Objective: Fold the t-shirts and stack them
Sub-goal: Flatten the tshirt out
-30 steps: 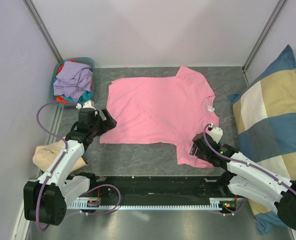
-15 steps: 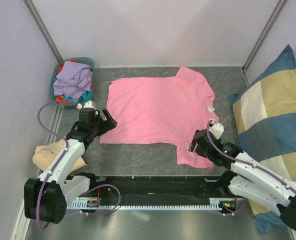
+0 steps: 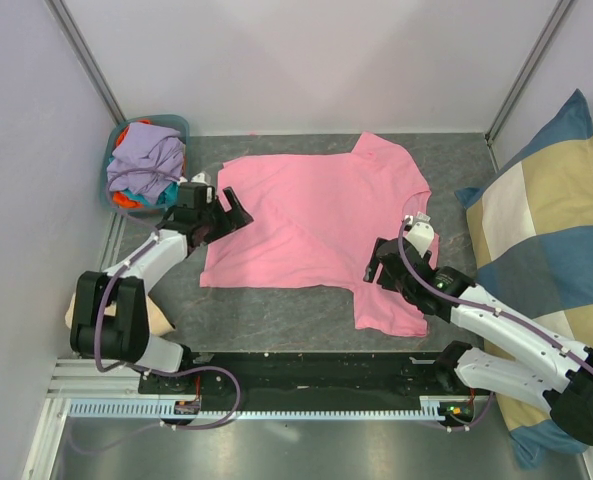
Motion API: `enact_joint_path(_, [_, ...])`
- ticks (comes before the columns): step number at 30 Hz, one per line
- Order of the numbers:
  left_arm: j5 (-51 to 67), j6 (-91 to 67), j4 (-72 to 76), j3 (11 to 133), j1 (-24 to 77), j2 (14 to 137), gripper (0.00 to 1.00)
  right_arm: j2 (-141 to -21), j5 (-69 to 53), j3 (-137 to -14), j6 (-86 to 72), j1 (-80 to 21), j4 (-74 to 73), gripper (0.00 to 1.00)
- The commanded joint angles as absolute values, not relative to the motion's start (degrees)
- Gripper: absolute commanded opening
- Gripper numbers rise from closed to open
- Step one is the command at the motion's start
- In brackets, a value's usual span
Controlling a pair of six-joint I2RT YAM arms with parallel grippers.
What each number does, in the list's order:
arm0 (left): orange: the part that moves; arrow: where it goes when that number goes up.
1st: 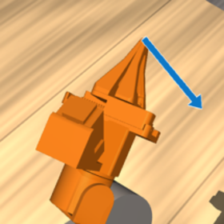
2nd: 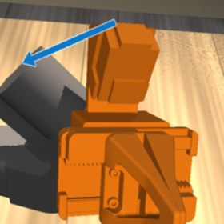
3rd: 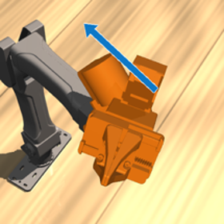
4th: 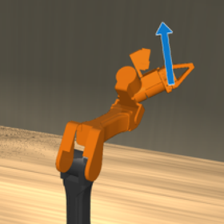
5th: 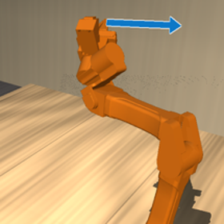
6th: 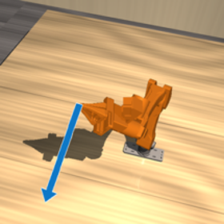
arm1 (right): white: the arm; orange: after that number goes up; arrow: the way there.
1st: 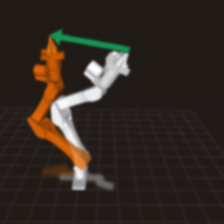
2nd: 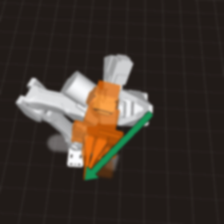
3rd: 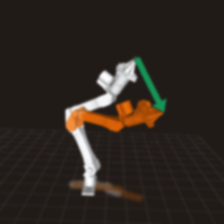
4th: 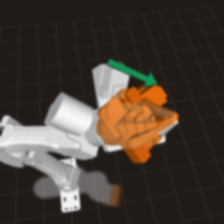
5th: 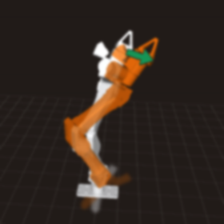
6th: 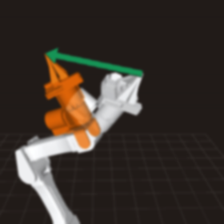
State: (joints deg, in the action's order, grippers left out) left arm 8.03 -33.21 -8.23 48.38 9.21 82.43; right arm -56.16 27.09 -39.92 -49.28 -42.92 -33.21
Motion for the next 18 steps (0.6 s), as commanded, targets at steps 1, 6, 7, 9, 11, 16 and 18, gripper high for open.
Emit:
enact_joint_path(1, [12.04, -32.43, -2.99, 52.55, 11.42, 86.21, 1.0, -55.81, 28.74, -39.73, -48.34, -43.15, -30.94, 0.82])
enact_joint_path(6, [11.96, -32.61, -6.14, 55.45, 12.13, 93.33, 1.0, -55.72, 28.48, -38.85, -48.52, -43.15, -30.24, 0.82])
enact_joint_path(7, [11.61, -32.26, -7.02, 56.07, 12.13, 94.3, 1.0, -55.72, 28.56, -38.76, -48.6, -43.15, -30.15, 0.82])
enact_joint_path(9, [9.68, -31.47, -9.49, 57.91, 12.13, 96.76, 1.0, -55.81, 28.48, -38.76, -48.6, -43.15, -29.97, 0.82])
enact_joint_path(11, [7.66, -30.24, -11.68, 59.14, 12.13, 98.17, 1.0, -55.81, 28.3, -38.67, -48.52, -43.15, -29.8, 0.82])
enact_joint_path(16, [6.07, -29.36, -13.53, 62.22, 12.22, 102.3, 1.0, -55.99, 28.39, -38.5, -48.43, -43.15, -29.71, 0.82])
enact_joint_path(18, [5.19, -29.27, -14.23, 63.1, 12.13, 103.27, 1.0, -55.81, 28.39, -38.41, -48.6, -43.15, -29.62, 0.83])
